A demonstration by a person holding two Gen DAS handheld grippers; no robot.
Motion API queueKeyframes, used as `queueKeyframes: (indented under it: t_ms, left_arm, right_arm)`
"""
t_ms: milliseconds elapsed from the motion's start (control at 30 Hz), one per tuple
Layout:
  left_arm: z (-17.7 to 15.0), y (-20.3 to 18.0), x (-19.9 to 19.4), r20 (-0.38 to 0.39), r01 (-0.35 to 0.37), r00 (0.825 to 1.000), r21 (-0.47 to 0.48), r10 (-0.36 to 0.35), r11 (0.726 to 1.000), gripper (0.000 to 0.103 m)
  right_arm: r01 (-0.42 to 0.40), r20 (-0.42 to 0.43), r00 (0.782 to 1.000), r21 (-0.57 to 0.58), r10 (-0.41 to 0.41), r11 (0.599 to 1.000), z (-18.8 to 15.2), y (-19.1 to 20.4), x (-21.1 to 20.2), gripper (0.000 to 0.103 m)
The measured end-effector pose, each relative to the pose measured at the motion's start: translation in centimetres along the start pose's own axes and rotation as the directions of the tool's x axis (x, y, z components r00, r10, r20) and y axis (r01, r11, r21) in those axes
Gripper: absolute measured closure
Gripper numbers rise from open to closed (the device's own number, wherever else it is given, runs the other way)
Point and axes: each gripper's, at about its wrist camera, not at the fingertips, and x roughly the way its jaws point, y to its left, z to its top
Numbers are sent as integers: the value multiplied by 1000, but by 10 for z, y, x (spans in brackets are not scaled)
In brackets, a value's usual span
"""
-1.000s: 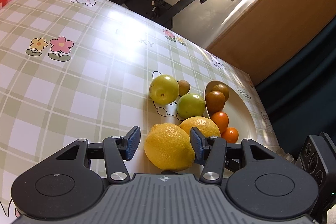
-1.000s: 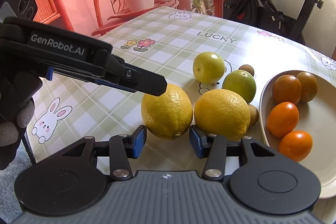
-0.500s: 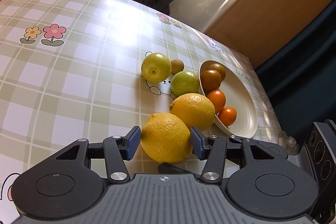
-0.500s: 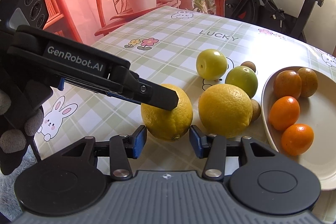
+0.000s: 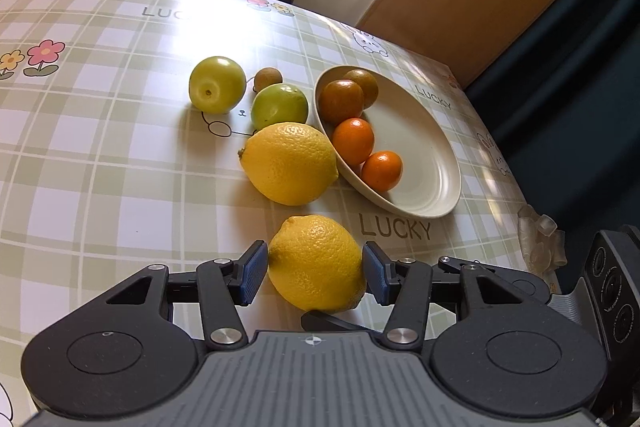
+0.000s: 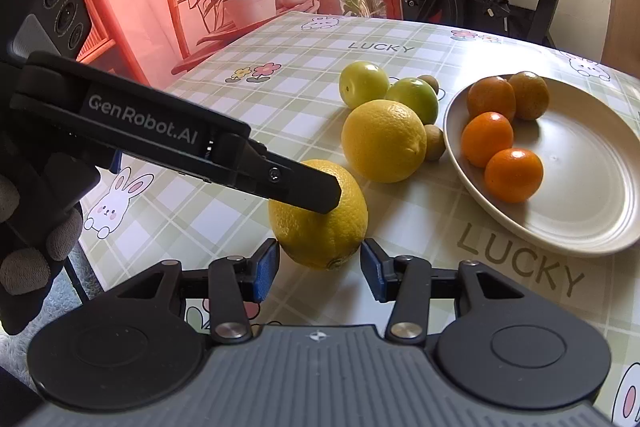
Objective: Organize fruits
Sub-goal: 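Carry the lemon onto the plate and open the left gripper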
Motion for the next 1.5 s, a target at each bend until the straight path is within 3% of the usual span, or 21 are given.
queueKeyframes:
  t_ms: [333,800,1200,1500]
  left_arm:
    - [7,-45,21,-34,6,999,107,-3,994,48]
    - [39,-111,44,-24,0,1000,282,7,959,48]
    - [50,-123,54,-25,-14,999,317,23,948,48]
    - [71,-128,76,-8,-24,1000,346,28,938,48]
  right_arm:
    - [51,53,997,66,-55,996,-20,-28,-27,55]
    - [92,170,978,183,-124,979,-19,-74,-62,55]
    - [86,188,974,218,-129,972,-15,-92,-64,55]
    - [129,189,966,234,-175,964,-1,-110,-60,55]
